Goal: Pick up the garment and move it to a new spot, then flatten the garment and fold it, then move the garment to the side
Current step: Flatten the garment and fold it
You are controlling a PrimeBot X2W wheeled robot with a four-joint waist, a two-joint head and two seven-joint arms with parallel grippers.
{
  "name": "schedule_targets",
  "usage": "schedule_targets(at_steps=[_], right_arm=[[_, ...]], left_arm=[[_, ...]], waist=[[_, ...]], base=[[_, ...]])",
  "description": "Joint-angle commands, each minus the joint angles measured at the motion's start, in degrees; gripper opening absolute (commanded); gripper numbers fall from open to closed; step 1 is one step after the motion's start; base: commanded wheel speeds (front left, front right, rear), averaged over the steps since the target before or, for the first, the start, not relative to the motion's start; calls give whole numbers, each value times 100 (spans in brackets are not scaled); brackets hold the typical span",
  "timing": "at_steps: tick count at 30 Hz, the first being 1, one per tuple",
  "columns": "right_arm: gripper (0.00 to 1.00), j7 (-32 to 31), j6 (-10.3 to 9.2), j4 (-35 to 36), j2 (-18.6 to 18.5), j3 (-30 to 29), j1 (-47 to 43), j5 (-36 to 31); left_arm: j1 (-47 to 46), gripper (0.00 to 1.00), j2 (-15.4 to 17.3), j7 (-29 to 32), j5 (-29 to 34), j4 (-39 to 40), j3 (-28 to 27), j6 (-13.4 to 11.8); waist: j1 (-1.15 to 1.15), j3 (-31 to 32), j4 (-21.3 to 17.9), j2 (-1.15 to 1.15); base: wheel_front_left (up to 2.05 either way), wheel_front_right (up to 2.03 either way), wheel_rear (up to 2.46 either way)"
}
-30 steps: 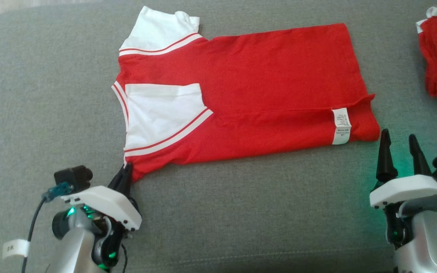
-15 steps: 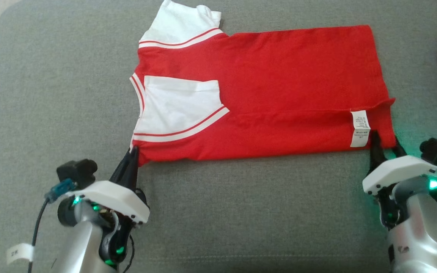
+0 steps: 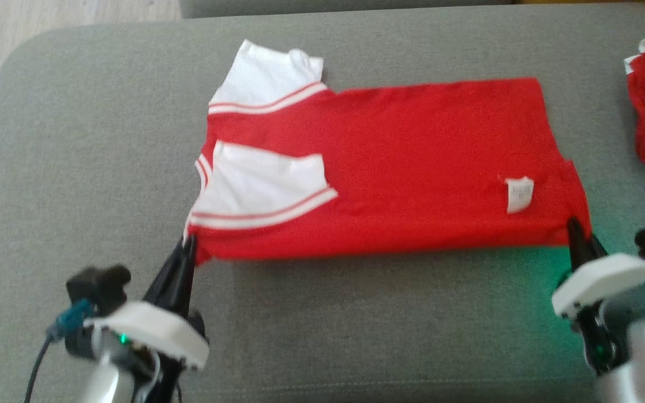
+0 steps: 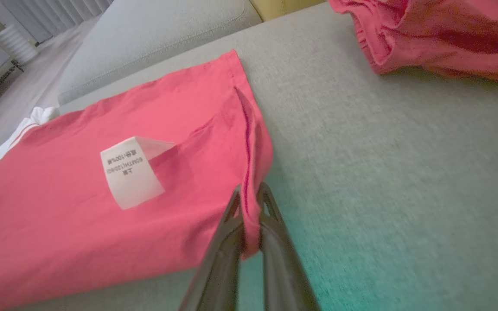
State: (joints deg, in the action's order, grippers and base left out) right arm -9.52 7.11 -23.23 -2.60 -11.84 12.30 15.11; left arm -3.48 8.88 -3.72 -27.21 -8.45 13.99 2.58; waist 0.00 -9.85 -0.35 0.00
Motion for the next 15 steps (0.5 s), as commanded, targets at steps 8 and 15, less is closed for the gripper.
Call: schedule_targets(at_steps=[8,15], right_arm=[[0,-486,37,1168,-28,146,-1070,296],[100,-155,37,1351,-28,110,-1349,370]], left_arm=[[1000,0,125,417,-155,899,-191,-337],[1139,100,53,312,-185,930,-202,-437]], waist=[[0,53,-168,0],[0,108,-297,0]], base=[[0,0,0],[0,0,0]])
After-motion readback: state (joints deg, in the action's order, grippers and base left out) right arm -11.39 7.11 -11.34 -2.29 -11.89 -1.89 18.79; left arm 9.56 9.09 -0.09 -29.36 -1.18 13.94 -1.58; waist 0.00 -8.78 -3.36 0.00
